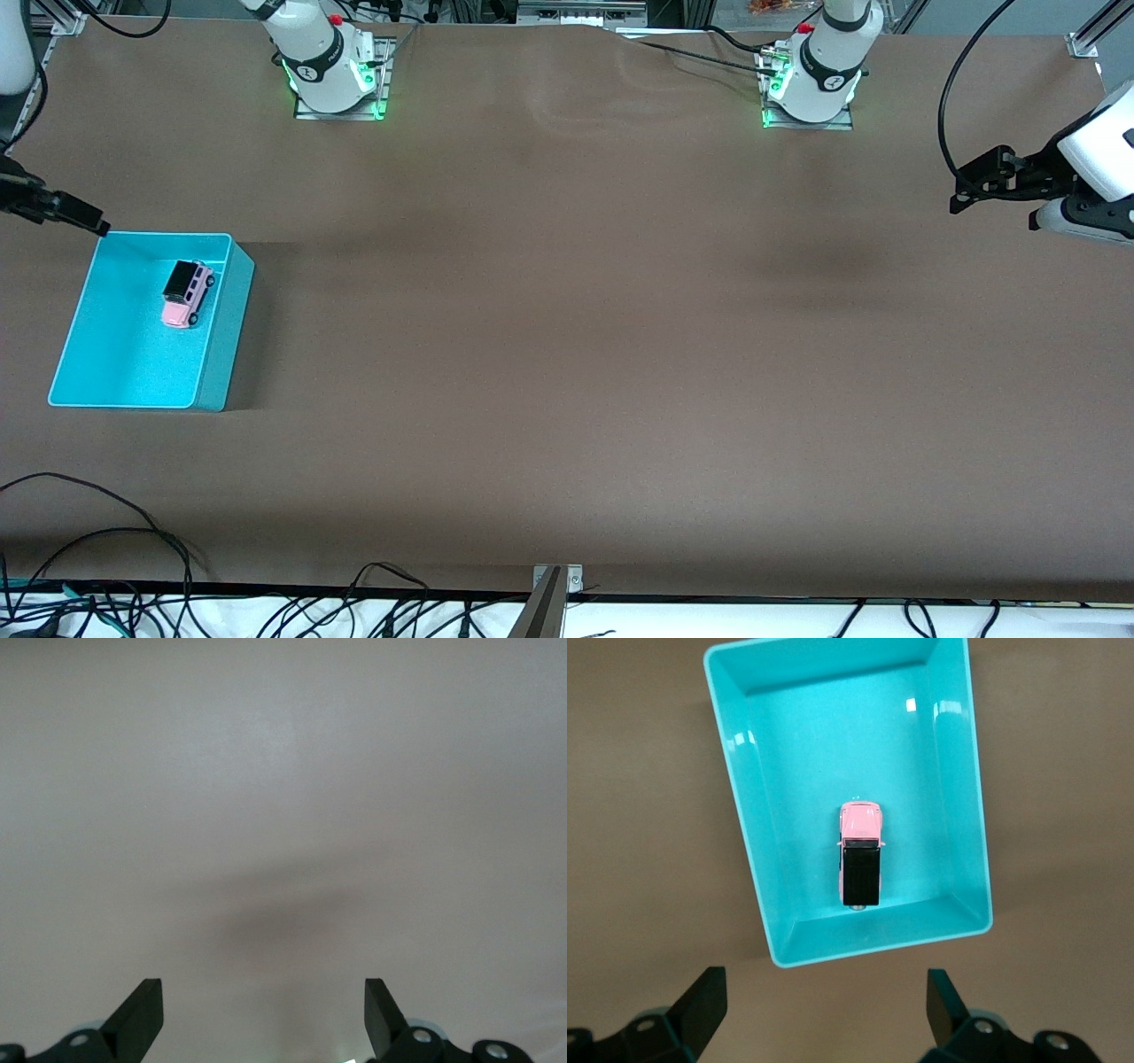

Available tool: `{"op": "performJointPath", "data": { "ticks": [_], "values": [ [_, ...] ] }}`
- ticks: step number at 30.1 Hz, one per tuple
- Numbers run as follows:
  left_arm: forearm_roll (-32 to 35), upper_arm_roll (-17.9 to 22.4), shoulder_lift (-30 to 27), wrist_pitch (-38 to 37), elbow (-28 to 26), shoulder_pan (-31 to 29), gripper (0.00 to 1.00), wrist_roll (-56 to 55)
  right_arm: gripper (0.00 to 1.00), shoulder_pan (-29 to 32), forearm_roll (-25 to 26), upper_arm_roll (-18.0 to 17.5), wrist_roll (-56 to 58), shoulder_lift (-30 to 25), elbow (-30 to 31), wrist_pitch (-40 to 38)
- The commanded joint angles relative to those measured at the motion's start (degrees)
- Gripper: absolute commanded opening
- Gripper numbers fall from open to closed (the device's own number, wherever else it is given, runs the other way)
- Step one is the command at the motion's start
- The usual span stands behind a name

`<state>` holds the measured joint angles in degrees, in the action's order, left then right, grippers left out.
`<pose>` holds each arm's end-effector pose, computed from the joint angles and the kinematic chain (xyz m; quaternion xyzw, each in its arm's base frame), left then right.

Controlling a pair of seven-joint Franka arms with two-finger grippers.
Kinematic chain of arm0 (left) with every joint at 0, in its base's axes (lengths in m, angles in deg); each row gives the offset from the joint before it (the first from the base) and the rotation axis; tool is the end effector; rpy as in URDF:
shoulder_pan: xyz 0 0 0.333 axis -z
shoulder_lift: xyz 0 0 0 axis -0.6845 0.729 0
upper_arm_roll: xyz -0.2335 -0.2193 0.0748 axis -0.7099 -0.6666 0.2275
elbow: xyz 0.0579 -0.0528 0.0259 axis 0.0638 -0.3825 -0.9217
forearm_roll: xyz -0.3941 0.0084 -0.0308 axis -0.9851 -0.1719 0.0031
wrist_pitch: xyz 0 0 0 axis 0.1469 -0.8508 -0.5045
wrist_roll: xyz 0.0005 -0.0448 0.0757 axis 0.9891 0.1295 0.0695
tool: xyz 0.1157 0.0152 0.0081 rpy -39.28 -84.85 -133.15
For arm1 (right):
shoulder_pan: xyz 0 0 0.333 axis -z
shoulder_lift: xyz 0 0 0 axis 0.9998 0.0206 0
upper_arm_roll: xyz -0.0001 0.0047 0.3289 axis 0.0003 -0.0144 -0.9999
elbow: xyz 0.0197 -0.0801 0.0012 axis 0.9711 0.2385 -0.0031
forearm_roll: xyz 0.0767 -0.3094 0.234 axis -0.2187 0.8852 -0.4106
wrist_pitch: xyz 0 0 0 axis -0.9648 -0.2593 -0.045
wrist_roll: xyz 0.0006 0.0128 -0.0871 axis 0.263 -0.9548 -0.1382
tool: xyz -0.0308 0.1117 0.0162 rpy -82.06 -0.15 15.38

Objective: Wind and store pink jeep toy

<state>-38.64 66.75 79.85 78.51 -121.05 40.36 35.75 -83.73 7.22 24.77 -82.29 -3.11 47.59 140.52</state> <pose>0.5607 -0.0183 0.6248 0.9947 -0.0902 -0.0447 0.0201 0.5091 -0.1665 0.4900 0.9952 -0.0919 -0.0224 0.0234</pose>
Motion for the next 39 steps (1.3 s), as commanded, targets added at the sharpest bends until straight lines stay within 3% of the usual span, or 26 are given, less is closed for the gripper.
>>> {"op": "performJointPath", "data": {
  "ticks": [1, 7, 10, 15, 21, 27, 39],
  "values": [
    [-0.7, 0.0, 0.9, -0.8, 1.8, -0.2, 1.0, 0.5, 1.0, 0.7, -2.3, -2.4, 0.2, 0.5, -7.2, -8.3],
    [-0.7, -0.1, 1.0, -0.8, 1.8, -0.2, 1.0, 0.5, 1.0, 0.5, -5.0, -6.6, -1.9, 8.5, -25.9, -22.0],
    [-0.7, 0.0, 0.9, -0.8, 1.8, -0.2, 1.0, 0.5, 1.0, 0.4, -5.1, -8.8, -5.3, 10.3, -29.5, -23.3],
    [-0.7, 0.0, 0.9, -0.8, 1.8, -0.2, 1.0, 0.5, 1.0, 0.4, -5.3, -13.4, -11.2, 9.5, -28.0, -21.6],
    [-0.7, 0.0, 0.9, -0.8, 1.8, -0.2, 1.0, 0.5, 1.0, 0.3, -5.4, -15.0, -12.3, 4.6, -20.0, -15.0],
    [-0.7, -0.1, 0.9, -0.8, 1.8, -0.2, 1.0, 0.5, 1.0, 0.3, -5.4, -15.0, -11.5, 1.1, -13.4, -10.4],
    [-0.7, -0.1, 0.9, -0.8, 1.8, -0.2, 1.0, 0.5, 1.0, 0.3, -5.3, -14.6, -6.5, -0.3, -11.9, -9.6]
  ]
}}
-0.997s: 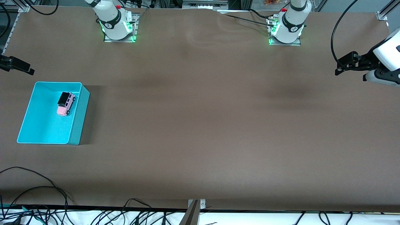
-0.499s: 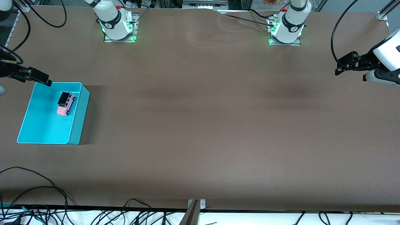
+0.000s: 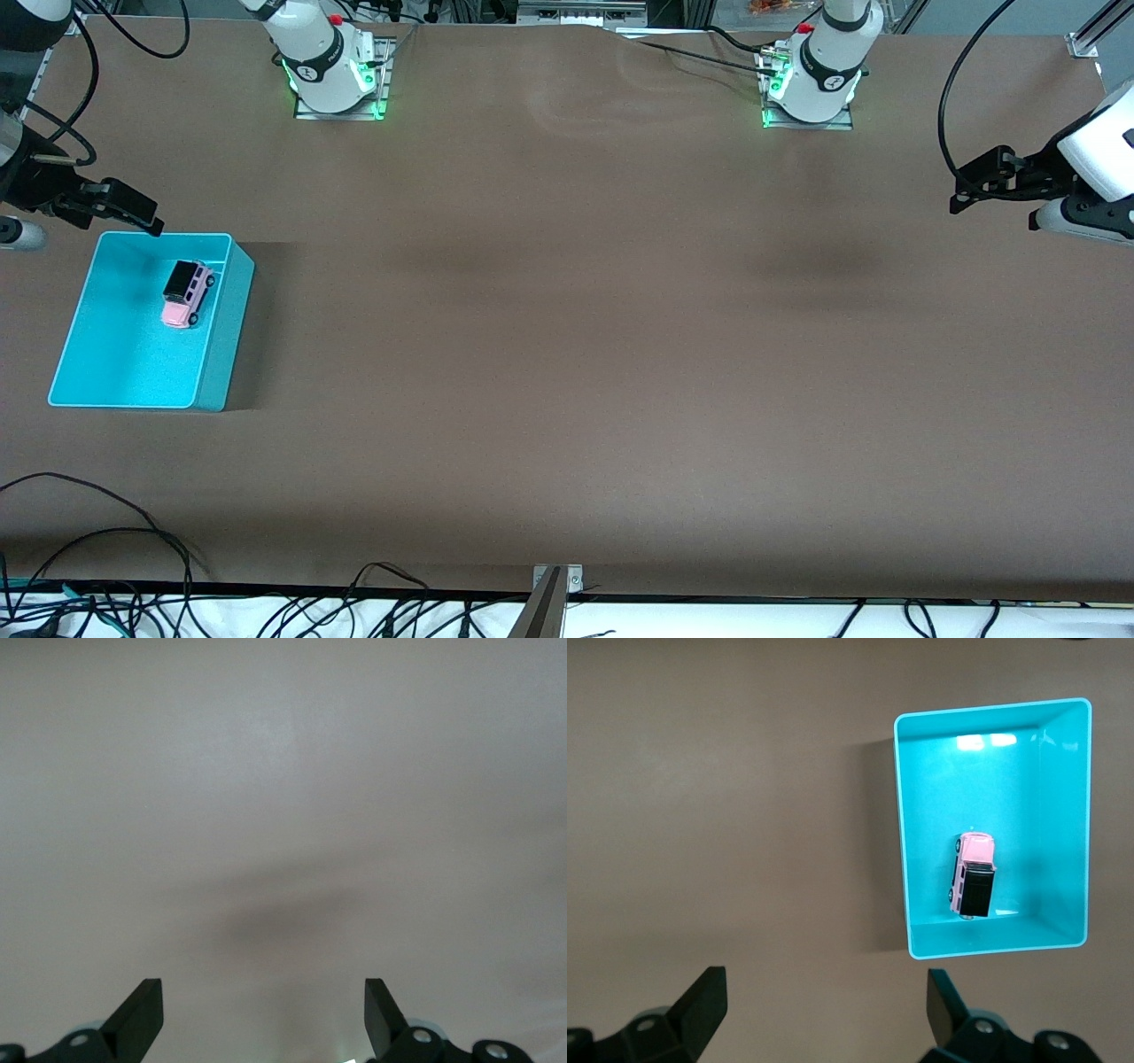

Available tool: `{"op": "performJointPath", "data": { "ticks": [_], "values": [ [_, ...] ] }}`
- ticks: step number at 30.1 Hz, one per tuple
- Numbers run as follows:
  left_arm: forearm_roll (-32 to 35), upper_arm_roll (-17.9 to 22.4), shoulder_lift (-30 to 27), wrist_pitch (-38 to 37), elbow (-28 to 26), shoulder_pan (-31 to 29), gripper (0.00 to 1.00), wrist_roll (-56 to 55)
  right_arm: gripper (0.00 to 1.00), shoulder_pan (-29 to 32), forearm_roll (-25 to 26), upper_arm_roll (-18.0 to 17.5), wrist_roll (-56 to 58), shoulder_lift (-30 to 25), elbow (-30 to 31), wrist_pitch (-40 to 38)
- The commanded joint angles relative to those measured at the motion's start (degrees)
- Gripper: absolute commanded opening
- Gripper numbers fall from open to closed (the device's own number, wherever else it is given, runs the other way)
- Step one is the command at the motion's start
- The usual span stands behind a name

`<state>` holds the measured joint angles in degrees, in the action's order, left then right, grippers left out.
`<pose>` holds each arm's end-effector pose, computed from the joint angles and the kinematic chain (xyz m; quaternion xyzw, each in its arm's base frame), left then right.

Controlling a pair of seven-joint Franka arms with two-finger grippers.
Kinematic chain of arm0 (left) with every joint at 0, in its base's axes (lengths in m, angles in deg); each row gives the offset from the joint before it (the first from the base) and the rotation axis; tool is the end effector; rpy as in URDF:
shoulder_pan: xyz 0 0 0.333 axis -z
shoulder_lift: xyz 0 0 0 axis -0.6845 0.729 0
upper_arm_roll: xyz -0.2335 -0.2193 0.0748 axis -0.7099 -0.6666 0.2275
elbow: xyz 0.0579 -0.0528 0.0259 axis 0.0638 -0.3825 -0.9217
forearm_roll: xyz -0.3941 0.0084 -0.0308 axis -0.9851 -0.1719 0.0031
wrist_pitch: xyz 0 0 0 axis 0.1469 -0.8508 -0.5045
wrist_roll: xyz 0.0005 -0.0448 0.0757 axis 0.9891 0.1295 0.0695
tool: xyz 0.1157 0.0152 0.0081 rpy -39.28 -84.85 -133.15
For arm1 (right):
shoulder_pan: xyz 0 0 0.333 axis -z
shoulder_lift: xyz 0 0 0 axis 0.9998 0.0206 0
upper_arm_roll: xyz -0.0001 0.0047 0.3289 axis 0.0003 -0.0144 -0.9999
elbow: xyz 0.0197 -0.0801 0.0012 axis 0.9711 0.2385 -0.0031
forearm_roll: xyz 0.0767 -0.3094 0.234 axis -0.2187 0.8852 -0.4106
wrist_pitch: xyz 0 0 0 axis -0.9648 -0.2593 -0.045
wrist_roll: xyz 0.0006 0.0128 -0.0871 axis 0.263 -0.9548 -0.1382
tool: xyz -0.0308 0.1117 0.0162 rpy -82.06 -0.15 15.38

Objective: Wind and store pink jeep toy

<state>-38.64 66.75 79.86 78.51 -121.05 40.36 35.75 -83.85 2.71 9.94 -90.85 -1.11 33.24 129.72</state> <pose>0.5607 -0.0183 0.6247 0.9947 -0.0902 -0.0448 0.0201 0.5526 -0.0211 0.5757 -0.9988 0.0491 0.0033 0.0019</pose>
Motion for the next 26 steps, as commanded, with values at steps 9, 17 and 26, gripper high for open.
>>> {"op": "performJointPath", "data": {
  "ticks": [9, 17, 26],
  "values": [
    [-0.7, 0.0, 0.9, -0.8, 1.8, -0.2, 1.0, 0.5, 1.0, 0.4, -0.8, 0.2, 2.0, -2.0, 1.7, -0.2],
    [-0.7, -0.1, 0.9, -0.8, 1.8, -0.2, 1.0, 0.5, 1.0, 0.5, -0.7, 0.2, 2.6, -2.0, 1.7, -2.0],
    [-0.7, -0.1, 0.9, -0.8, 1.8, -0.1, 1.0, 0.4, 1.0, 0.4, -0.7, 0.0, 2.7, -2.1, 1.5, -2.0]
  ]
}}
